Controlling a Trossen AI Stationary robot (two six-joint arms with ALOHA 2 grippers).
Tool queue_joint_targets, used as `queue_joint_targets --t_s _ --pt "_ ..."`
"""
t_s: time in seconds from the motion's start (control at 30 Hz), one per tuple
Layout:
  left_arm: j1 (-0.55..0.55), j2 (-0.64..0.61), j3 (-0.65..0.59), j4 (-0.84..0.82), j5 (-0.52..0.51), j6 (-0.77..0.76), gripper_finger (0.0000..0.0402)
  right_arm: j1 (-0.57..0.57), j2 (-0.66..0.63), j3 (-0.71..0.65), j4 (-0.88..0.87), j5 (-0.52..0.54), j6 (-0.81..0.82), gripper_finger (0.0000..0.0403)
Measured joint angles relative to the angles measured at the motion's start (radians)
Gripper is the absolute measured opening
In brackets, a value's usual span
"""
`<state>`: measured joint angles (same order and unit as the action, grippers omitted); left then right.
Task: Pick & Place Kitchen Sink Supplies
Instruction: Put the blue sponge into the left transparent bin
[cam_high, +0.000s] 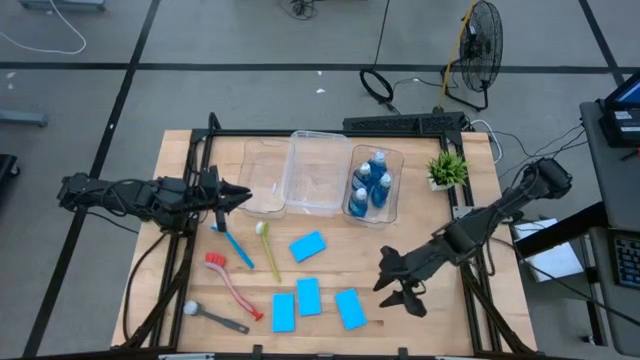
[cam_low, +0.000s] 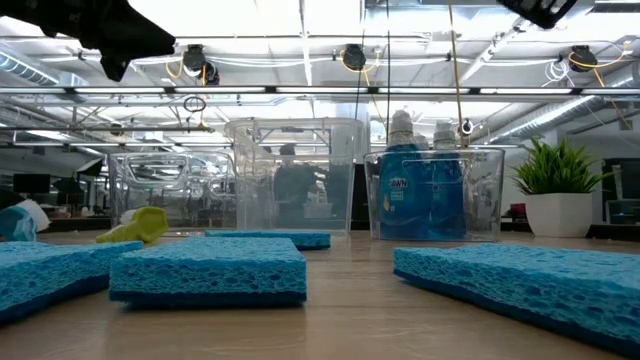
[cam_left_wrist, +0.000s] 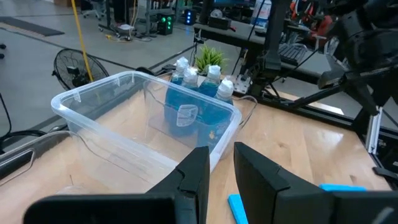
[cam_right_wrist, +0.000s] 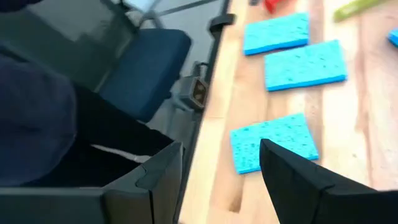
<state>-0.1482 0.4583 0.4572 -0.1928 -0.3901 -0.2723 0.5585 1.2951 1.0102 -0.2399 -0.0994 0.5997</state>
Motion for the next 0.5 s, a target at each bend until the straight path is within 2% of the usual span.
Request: queue_joint_targets --t_s 0.5 --pt "0.000 0.000 0.000 -0.080 0.025 0.007 0.0077 -0.054 0.232 0.014 0.008 -0.005 0.284 0.0198"
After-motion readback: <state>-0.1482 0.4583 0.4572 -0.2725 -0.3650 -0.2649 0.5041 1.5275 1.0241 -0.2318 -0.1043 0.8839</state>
